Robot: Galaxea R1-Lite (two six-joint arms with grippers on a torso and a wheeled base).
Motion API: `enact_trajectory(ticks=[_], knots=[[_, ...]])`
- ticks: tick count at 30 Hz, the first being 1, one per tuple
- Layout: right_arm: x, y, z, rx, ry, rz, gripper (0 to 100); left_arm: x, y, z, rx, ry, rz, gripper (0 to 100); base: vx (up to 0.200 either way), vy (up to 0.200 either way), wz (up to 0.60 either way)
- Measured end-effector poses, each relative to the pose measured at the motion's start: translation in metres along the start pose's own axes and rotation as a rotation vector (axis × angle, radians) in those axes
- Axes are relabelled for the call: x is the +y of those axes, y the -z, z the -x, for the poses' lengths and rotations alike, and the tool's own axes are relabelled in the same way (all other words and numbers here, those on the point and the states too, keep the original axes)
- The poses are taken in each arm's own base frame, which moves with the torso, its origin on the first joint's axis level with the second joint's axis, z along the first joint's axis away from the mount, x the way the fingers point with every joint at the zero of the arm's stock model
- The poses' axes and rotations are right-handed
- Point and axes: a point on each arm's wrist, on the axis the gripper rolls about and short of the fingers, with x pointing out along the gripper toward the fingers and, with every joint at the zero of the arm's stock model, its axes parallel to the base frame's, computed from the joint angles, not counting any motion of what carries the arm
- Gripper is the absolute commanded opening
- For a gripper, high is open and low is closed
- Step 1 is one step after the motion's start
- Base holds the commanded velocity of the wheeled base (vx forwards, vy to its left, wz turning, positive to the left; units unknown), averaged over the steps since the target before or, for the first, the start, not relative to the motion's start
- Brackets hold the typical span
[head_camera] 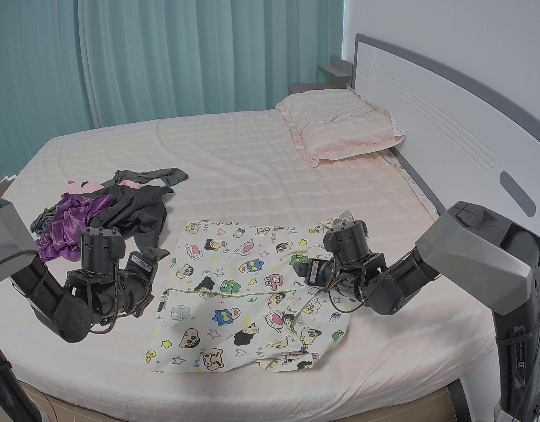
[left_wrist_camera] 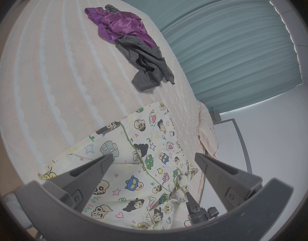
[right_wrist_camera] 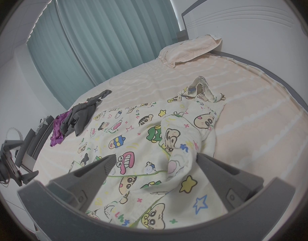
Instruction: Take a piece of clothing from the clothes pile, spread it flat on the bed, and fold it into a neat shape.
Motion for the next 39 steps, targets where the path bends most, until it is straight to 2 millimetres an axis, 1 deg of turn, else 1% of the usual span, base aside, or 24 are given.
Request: enact_trajectory(ticks=[5,11,16,19,23,28,35,39], knots=[[-0.006,0.004,-0.01,0.007,0.018,0.014,0,0.0,-0.001,0.0,-0.004,0.001,0.002,100,0.0,0.0,0.0],[-0.014,0.005,-0.012,0.006,0.059,0.011,0,0.0,-0.002,0.0,-0.005,0.001,0.003,100,0.0,0.0,0.0],[-0.025,-0.007,-0.007,-0.016,0.076,-0.01,0,0.0,-0.002,0.0,-0.005,0.0,0.003,100,0.0,0.0,0.0],[-0.035,-0.02,0.0,-0.029,0.077,-0.03,0,0.0,-0.002,0.0,-0.006,0.0,0.003,100,0.0,0.0,0.0],[-0.06,-0.036,0.015,-0.014,0.06,-0.067,0,0.001,-0.002,0.0,-0.004,-0.003,0.003,100,0.0,0.0,0.0],[-0.094,-0.048,0.031,0.003,0.063,-0.102,0,0.001,-0.001,-0.001,-0.002,-0.006,0.002,100,0.0,0.0,0.0],[-0.151,-0.06,0.048,0.035,0.059,-0.132,0,0.003,-0.001,-0.003,-0.001,-0.013,0.003,100,0.0,0.0,0.0],[-0.181,-0.063,0.052,0.048,0.062,-0.16,0,0.003,0.0,-0.003,0.0,-0.015,0.004,100,0.0,0.0,0.0]])
